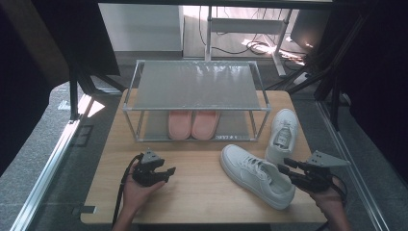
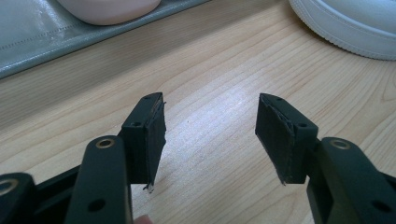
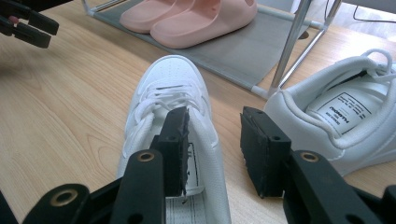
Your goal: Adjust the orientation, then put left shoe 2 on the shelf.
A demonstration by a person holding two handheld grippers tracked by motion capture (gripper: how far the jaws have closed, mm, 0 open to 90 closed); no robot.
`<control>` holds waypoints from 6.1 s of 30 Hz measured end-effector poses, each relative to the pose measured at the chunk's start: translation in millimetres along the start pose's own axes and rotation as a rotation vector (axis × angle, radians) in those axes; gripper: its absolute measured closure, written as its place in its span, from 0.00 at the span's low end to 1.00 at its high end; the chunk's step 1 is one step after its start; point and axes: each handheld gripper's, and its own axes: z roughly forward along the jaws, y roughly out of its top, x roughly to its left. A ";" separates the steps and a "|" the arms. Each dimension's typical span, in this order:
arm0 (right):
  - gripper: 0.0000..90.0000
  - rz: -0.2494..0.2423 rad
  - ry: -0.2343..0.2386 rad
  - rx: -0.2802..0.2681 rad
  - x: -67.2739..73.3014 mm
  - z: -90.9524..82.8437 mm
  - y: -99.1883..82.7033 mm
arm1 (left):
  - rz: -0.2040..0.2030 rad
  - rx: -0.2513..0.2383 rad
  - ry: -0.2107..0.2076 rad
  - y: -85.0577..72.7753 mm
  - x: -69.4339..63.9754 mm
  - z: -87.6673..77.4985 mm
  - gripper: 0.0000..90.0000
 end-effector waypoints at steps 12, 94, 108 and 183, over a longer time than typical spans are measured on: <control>0.67 -0.010 0.001 0.018 1.2 0.8 4.3 | 0.005 0.003 -0.005 -0.2 -1.4 0.3 0.48; 0.92 -0.015 0.098 0.195 -0.5 50.7 23.1 | 0.004 0.005 -0.004 -0.9 -1.2 1.1 0.48; 0.92 -0.016 0.136 0.105 11.1 34.1 43.8 | 0.007 0.009 -0.005 -1.6 -0.3 2.4 0.48; 0.92 0.223 0.239 -0.331 16.4 68.3 175.3 | 0.006 0.008 -0.016 -3.0 1.8 3.7 0.48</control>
